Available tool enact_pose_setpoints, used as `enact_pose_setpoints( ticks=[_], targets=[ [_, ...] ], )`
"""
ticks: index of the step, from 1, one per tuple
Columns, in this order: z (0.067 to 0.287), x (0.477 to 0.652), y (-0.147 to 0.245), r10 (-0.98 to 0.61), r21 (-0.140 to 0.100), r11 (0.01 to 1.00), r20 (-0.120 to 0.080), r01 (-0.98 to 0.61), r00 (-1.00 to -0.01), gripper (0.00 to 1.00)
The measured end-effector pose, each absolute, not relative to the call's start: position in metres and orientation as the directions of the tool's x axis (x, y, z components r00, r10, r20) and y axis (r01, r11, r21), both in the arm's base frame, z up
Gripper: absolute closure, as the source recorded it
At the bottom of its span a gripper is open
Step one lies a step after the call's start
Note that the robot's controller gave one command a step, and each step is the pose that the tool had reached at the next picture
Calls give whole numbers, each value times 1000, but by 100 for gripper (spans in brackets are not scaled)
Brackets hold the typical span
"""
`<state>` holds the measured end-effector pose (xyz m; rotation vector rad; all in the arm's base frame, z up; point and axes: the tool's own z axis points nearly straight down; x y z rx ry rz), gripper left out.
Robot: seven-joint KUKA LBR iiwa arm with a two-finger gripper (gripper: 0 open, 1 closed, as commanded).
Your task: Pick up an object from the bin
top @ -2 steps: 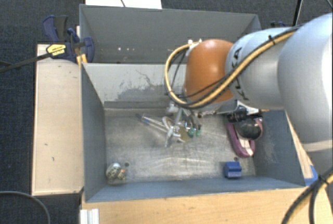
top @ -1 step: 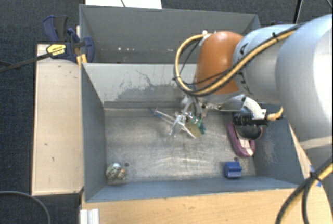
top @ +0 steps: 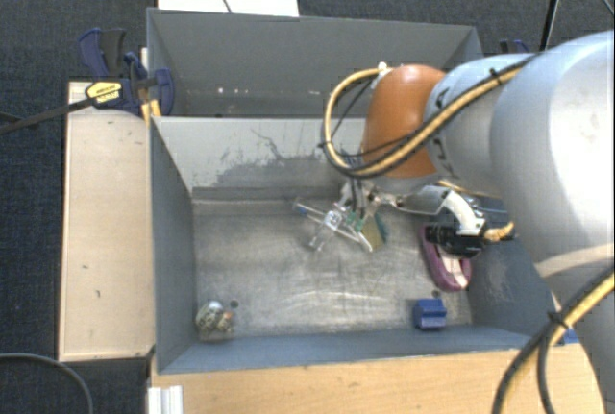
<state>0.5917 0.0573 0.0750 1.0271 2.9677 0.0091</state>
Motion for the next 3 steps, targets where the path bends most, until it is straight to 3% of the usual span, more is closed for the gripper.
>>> enact_pose_setpoints(
  ticks=[1,2,3],
  targets=[
    [75,589,59,754,11,657,2,754,-657,0],
    [77,592,53,757,14,654,-13,756,-654,100],
    [188,594,53,752,7,660,-5,752,-660,100]
  ],
)
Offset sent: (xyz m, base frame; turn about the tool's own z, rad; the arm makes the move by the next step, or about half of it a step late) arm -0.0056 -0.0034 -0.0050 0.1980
